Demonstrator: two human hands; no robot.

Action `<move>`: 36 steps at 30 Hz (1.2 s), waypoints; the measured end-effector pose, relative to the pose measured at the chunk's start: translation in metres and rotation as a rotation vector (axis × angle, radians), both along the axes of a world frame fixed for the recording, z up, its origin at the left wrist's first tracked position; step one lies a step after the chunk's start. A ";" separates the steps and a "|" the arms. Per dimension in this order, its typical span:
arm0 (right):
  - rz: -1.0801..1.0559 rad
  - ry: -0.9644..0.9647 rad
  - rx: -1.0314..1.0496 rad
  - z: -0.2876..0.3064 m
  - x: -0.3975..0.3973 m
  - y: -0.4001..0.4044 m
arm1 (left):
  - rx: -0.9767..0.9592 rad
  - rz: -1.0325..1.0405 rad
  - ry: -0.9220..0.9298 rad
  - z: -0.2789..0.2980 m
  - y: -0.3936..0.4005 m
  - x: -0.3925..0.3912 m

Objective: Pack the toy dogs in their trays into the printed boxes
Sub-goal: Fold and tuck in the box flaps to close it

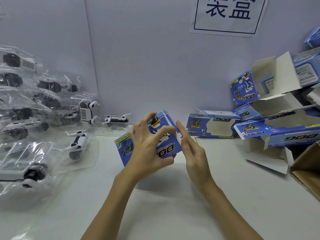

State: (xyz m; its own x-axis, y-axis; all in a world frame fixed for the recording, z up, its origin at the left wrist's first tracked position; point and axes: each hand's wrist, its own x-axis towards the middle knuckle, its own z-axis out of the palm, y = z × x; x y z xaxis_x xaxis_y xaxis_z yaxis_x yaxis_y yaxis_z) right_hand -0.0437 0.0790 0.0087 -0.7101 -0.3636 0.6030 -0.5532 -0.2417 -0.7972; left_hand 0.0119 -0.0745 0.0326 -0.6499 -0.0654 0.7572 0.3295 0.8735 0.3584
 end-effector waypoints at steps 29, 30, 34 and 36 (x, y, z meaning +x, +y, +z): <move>-0.105 -0.089 -0.117 0.000 -0.003 0.003 | 0.028 -0.160 -0.155 0.013 0.005 0.000; -0.136 -0.065 -0.098 -0.001 -0.003 0.003 | 0.029 -0.167 -0.153 0.012 0.004 0.000; -0.274 0.030 -0.009 -0.006 -0.001 0.002 | 0.023 -0.186 -0.152 0.011 0.002 -0.001; -0.318 0.039 0.003 -0.007 0.000 0.002 | 0.011 -0.189 -0.142 0.010 0.003 -0.002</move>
